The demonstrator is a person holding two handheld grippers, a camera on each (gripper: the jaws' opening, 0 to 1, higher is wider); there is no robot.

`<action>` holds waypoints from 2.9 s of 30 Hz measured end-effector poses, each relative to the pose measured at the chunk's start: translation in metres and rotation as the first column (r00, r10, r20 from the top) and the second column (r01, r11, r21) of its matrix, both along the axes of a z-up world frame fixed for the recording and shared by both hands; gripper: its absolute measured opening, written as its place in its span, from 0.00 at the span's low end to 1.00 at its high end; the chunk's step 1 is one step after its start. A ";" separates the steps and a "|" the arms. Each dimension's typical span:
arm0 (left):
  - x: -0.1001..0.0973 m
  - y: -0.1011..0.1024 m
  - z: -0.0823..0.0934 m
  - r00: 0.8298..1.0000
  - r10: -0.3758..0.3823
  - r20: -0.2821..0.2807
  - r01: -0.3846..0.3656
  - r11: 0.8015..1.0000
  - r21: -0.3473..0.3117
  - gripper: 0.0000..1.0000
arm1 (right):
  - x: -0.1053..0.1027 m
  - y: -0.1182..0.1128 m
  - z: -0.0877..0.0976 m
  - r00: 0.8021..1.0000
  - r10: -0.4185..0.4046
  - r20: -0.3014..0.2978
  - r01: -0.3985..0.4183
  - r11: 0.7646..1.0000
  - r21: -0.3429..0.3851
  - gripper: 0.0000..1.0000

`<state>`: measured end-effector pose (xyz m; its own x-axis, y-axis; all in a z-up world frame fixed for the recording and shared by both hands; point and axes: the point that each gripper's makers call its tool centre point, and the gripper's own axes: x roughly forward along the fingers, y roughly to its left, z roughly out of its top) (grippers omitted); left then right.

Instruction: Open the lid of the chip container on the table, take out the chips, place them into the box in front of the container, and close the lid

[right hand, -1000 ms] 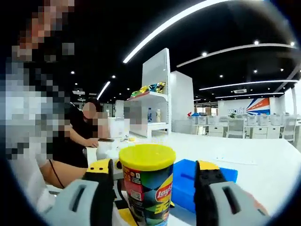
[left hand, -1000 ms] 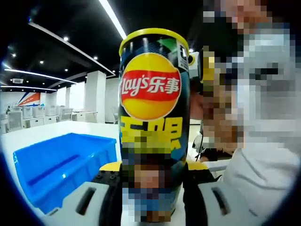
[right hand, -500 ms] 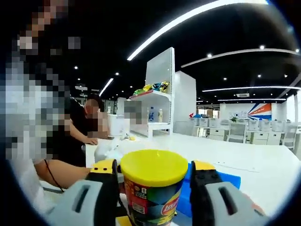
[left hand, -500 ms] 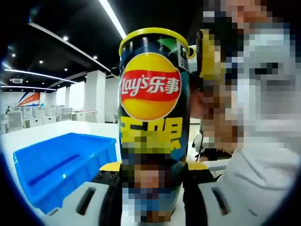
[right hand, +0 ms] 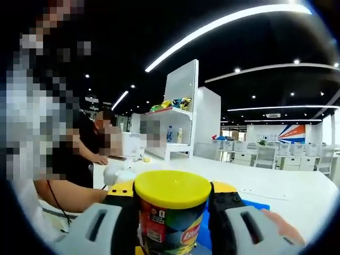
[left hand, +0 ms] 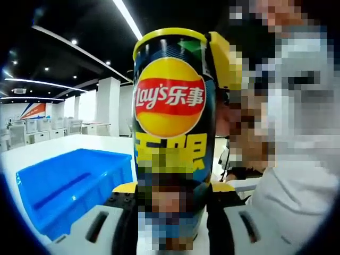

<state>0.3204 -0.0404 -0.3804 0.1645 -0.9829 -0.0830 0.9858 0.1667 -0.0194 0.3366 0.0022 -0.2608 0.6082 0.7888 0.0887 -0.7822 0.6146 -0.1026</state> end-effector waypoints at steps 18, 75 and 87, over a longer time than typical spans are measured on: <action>0.001 0.000 0.000 1.000 0.000 -0.004 0.000 1.000 0.003 0.49 | -0.002 -0.002 0.010 0.999 0.039 0.001 -0.039 0.999 0.036 0.52; 0.000 0.002 -0.002 1.000 -0.003 0.004 0.003 1.000 0.018 0.49 | 0.002 -0.004 0.012 0.980 -0.025 -0.199 0.035 0.998 0.046 0.46; 0.004 0.003 -0.001 1.000 -0.003 0.001 0.003 1.000 0.014 0.49 | 0.003 -0.008 0.018 0.975 -0.002 -0.222 0.019 0.997 0.072 0.47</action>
<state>0.3242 -0.0372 -0.3817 0.1615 -0.9821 -0.0970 0.9864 0.1637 -0.0159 0.3400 -0.0056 -0.2424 0.6274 0.7786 0.0086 -0.7738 0.6223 0.1183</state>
